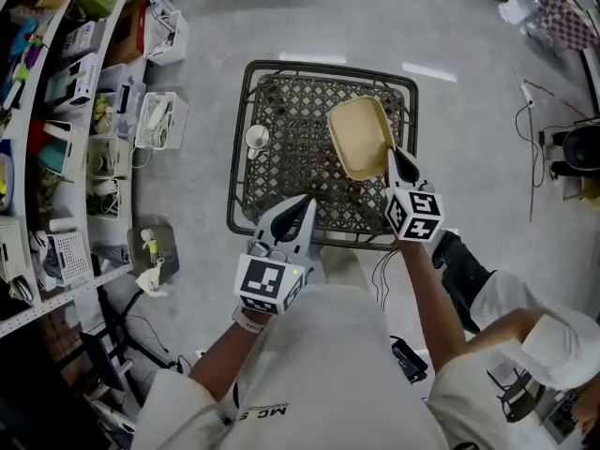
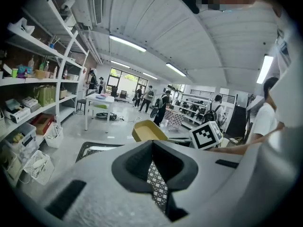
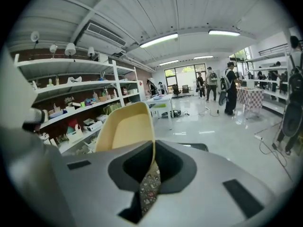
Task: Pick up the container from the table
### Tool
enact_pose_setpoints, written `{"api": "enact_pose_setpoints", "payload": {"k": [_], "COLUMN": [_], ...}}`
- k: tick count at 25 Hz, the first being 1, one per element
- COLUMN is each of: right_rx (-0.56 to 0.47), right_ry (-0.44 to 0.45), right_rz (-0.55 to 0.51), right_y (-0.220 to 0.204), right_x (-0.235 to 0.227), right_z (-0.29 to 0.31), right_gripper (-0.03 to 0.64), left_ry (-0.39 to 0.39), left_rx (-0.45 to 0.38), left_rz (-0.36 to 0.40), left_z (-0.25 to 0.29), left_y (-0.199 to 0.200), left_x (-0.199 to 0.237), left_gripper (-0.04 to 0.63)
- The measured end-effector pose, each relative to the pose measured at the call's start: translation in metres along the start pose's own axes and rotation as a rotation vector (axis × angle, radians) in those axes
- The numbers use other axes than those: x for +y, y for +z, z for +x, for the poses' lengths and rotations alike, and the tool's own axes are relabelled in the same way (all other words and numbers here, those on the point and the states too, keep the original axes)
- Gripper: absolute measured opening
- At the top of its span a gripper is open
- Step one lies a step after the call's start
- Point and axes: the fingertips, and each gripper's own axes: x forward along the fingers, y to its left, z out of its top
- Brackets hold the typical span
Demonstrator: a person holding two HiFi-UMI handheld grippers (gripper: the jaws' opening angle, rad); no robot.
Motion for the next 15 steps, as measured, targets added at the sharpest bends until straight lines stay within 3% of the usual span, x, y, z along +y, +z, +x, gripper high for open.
{"api": "enact_pose_setpoints", "payload": {"k": [15], "right_rx": [-0.190], "right_ry": [0.058], "right_rz": [-0.064], "right_y": [0.082], "right_x": [0.033], "right_z": [-0.105], "right_gripper": [0.031], "left_ry": [0.058], "left_rx": [-0.119], "left_rz": [-0.024], "left_z": [-0.032], "left_y": [0.030], "left_x": [-0.007], "left_gripper": [0.020]}}
